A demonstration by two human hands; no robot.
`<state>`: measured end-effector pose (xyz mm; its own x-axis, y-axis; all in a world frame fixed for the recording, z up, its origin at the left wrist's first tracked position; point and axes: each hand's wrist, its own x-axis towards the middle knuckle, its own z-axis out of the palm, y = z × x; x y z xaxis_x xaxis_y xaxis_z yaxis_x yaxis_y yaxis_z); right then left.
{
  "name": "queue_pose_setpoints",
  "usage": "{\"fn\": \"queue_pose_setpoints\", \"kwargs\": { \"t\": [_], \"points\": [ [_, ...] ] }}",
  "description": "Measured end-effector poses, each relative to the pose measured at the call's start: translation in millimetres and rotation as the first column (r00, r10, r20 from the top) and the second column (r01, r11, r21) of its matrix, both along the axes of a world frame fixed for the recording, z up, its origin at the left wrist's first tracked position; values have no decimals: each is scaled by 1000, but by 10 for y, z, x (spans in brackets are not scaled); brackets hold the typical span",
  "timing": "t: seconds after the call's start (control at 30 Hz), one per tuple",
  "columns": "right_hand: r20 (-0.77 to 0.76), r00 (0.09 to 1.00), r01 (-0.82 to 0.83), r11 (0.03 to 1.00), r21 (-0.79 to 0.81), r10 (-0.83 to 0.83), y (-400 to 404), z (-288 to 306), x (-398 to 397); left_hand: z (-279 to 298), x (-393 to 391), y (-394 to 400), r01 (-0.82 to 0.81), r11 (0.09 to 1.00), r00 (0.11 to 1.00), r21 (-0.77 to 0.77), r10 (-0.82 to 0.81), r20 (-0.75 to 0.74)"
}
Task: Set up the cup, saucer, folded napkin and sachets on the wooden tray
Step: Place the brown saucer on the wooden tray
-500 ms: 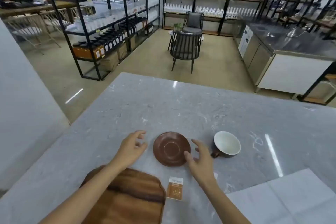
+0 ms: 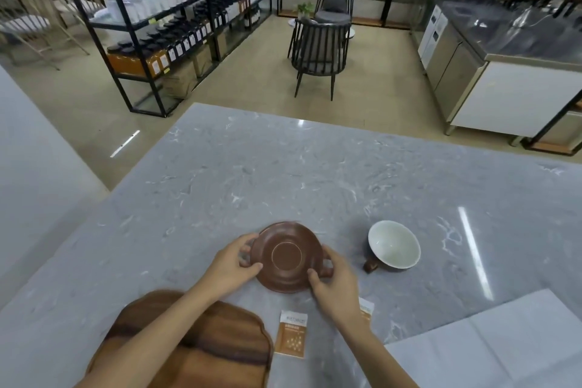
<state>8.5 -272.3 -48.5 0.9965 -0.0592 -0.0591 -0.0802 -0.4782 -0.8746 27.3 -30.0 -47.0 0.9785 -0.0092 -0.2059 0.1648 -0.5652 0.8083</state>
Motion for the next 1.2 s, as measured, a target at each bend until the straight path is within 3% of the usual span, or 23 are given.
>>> {"fn": "queue_pose_setpoints", "kwargs": {
  "t": [0.37,0.83,1.2],
  "points": [
    [36,999,29,995,-93,-26,175,182,-219,151,-187,124,-22,996,999,-84,25,28],
    [86,985,142,987,72,-148,711,442,-1083,578,-853,712,121,992,987,-45,-116,112],
    [62,973,221,974,46,-223,1085,365,-1745,395,-1449,1108,133,987,984,-94,-121,130]
  ]
}}
